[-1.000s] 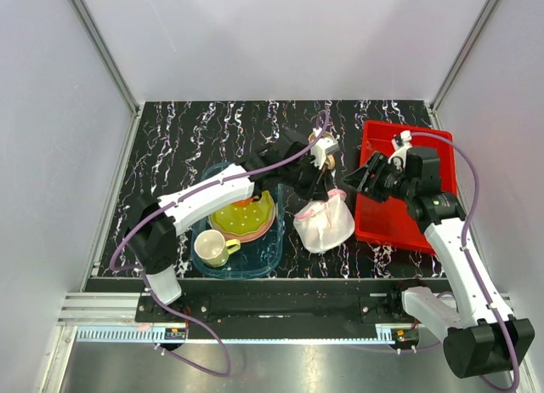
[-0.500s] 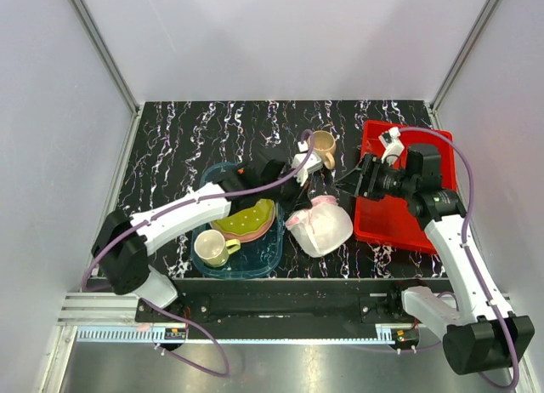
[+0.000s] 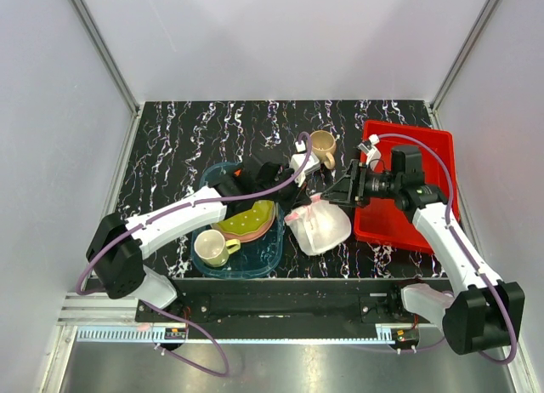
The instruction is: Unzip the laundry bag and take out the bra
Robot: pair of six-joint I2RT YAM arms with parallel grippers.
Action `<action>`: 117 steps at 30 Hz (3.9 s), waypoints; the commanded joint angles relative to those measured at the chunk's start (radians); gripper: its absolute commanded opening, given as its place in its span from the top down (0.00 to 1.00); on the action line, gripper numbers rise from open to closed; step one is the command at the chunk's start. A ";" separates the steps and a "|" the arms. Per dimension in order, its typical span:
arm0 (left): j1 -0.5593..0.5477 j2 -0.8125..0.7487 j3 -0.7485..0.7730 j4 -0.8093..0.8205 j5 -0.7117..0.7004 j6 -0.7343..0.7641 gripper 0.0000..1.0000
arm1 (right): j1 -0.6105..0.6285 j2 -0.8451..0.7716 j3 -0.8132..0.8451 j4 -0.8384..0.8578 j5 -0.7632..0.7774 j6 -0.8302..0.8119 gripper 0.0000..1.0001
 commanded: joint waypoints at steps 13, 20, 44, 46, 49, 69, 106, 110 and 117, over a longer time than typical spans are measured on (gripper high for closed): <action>-0.005 -0.012 0.013 0.100 0.004 0.018 1.00 | 0.025 0.043 0.001 0.105 -0.042 0.037 0.48; -0.006 -0.004 0.010 0.098 -0.012 -0.009 1.00 | 0.042 0.055 0.017 0.130 -0.019 0.059 0.72; -0.006 -0.021 0.004 0.105 -0.018 -0.022 1.00 | 0.120 0.031 0.023 0.036 0.107 0.027 0.67; -0.006 -0.020 0.004 0.103 -0.018 -0.023 1.00 | 0.143 0.035 0.029 0.038 0.127 0.030 0.63; -0.006 -0.023 -0.001 0.103 -0.018 -0.023 1.00 | 0.149 0.037 0.027 0.041 0.166 0.044 0.60; -0.006 -0.058 -0.027 0.080 -0.042 0.009 1.00 | 0.137 -0.075 -0.016 -0.027 0.482 0.073 1.00; 0.023 -0.099 0.174 -0.215 -0.195 -0.599 0.21 | 0.017 -0.235 -0.126 0.134 0.398 0.350 1.00; 0.024 -0.199 -0.030 -0.063 -0.132 -0.984 0.20 | 0.017 -0.226 -0.131 0.137 0.398 0.341 1.00; 0.055 -0.173 -0.151 0.069 0.047 -1.264 0.17 | 0.017 -0.204 -0.149 0.165 0.386 0.335 1.00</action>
